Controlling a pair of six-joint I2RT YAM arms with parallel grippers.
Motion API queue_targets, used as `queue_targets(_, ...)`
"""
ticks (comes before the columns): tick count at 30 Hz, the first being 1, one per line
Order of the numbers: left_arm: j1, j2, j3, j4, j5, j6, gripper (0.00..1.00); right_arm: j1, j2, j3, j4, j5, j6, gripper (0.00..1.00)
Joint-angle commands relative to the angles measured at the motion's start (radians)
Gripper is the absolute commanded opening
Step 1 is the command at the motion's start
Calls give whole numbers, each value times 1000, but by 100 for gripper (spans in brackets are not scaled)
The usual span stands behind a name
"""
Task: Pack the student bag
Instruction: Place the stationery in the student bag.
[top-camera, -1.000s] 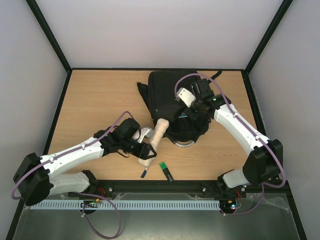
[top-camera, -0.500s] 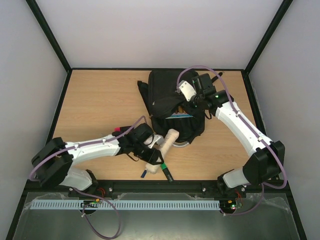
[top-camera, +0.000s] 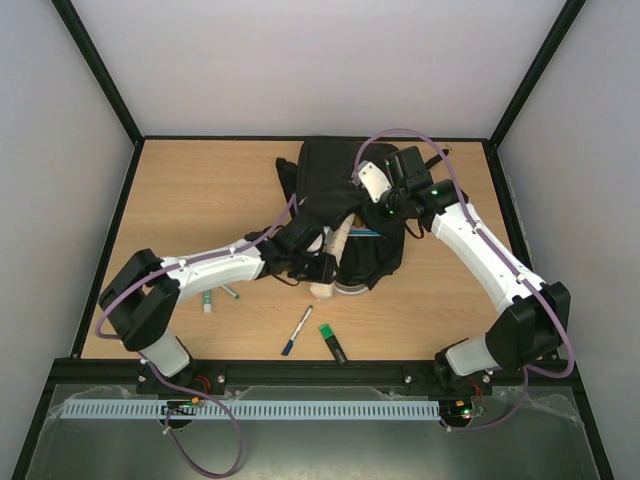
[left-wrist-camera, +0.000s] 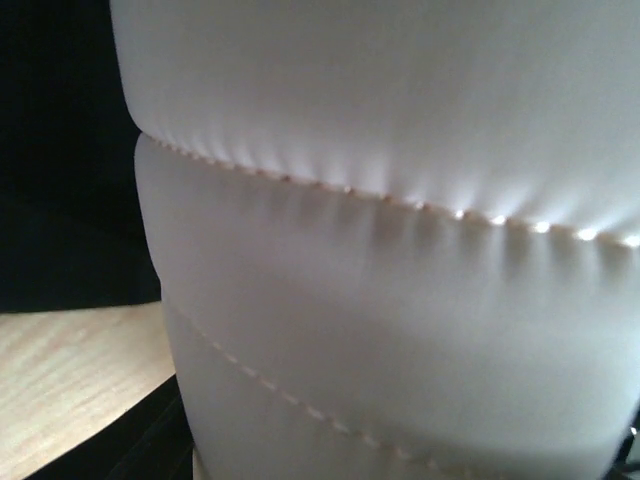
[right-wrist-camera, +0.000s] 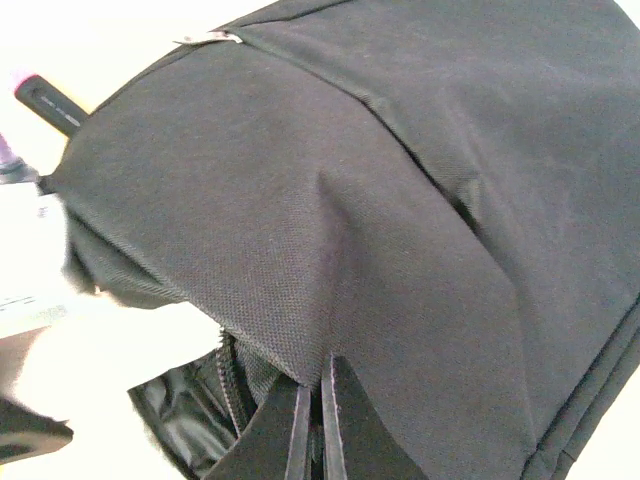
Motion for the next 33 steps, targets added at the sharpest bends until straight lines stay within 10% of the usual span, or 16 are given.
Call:
queue_targets(1,38,99,118,-55,-107,-34,54,1,-60,50,-6,-96,12,1)
queue_targets(15,55,141,181,-100,-286,-71,56,2,-94,13,15,-101,-1,1)
queue_targets(33,47,119,196,-123,-402,73,86,-1,-189,-269,231,-69,-12,1)
